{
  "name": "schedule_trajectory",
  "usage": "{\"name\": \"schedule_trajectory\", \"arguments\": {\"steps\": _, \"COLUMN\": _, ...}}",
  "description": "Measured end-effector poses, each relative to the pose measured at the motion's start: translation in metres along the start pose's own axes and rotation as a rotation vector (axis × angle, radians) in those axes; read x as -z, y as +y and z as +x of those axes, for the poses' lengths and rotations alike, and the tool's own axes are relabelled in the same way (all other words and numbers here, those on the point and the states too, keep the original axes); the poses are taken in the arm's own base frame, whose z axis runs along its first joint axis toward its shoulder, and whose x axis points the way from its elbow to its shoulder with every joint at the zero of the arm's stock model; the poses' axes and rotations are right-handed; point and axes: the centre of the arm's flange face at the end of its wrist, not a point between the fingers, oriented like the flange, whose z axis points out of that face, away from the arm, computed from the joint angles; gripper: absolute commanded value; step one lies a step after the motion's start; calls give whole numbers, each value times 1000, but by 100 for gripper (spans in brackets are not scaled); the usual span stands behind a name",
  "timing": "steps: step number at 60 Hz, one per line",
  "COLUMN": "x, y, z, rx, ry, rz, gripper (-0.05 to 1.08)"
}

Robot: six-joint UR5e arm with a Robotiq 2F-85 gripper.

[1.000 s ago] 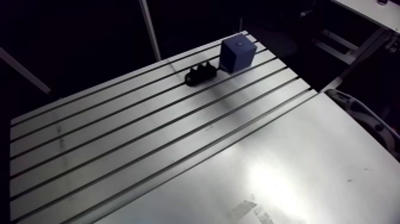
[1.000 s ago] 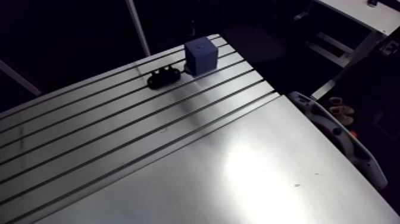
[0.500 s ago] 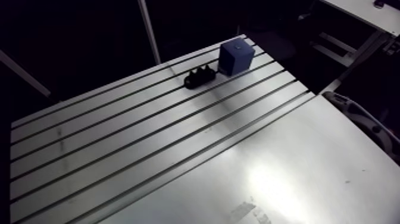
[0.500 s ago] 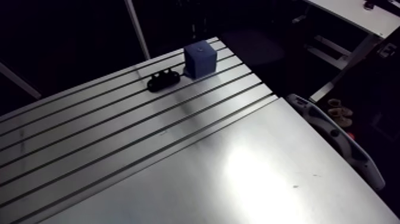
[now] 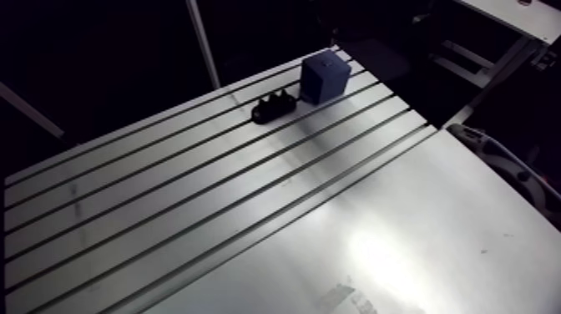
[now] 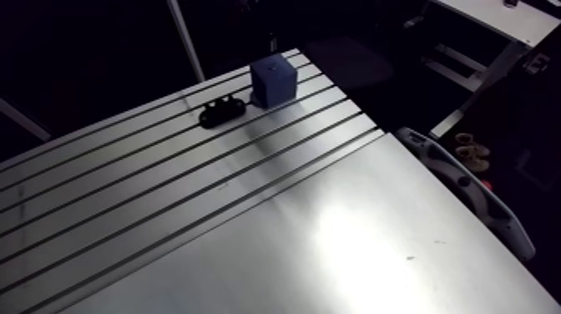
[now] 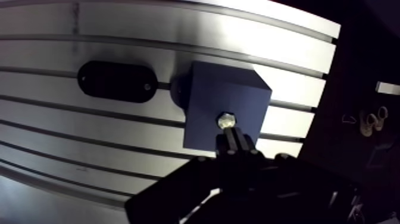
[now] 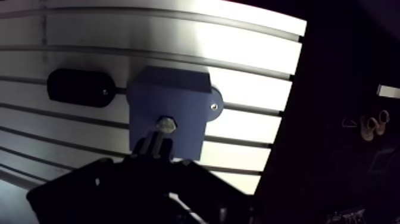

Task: Pick up the M10 bolt and insert it into the hex recess until seated.

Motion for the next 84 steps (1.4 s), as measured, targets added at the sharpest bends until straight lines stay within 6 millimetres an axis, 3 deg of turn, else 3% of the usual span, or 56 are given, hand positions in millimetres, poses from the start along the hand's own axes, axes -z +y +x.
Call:
{"name": "schedule_trajectory", "arguments": {"steps": 19, "x": -6, "y": 7, "z": -5, "rx": -62, "ry": -12, "rz": 4, "gripper": 107}}
{"name": "schedule_trajectory", "arguments": {"steps": 84, "x": -18, "y": 0, "z": -6, "rx": -87, "ry": -1, "rz": -13, "gripper": 107}}
